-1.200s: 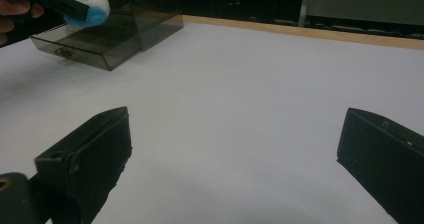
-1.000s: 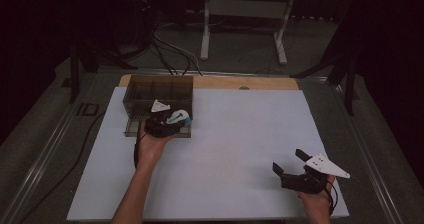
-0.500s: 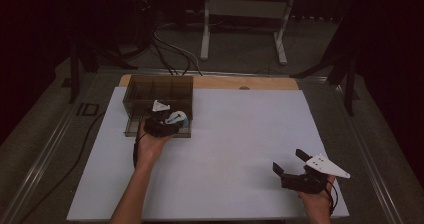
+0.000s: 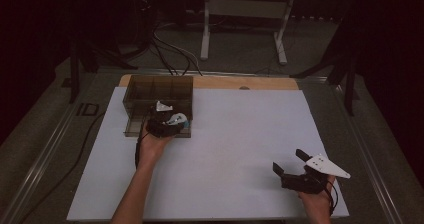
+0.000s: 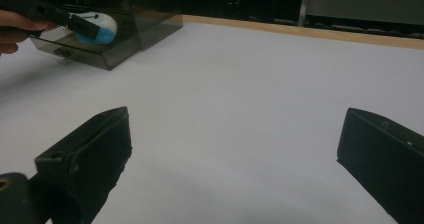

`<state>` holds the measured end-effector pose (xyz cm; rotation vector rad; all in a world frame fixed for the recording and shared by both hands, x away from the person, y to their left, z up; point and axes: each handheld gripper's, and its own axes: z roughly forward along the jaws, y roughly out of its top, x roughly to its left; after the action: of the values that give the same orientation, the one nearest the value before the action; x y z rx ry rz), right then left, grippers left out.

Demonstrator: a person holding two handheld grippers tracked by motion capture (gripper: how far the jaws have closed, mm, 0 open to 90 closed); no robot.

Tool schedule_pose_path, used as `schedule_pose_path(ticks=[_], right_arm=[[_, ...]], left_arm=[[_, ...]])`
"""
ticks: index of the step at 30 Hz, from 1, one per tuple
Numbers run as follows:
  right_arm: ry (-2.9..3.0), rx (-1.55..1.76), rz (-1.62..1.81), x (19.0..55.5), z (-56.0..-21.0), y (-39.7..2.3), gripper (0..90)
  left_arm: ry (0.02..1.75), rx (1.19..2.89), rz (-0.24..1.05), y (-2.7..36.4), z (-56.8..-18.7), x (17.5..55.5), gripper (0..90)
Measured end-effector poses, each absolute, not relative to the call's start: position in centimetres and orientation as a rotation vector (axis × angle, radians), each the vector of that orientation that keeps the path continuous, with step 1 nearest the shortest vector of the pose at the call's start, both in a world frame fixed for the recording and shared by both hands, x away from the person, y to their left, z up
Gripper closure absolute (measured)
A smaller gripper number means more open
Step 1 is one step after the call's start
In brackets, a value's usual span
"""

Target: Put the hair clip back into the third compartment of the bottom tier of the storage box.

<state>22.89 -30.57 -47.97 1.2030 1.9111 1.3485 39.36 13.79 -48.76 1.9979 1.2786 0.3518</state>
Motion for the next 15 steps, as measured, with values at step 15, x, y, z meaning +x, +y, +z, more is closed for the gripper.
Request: schedule_pose_path(ticks=[15], right_arm=[[1.91,1.207,1.348,22.9,-47.98,-30.63,1.3]], left_arm=[[1.318,2.039,0.323,13.78,-49.74,39.99,48.8]])
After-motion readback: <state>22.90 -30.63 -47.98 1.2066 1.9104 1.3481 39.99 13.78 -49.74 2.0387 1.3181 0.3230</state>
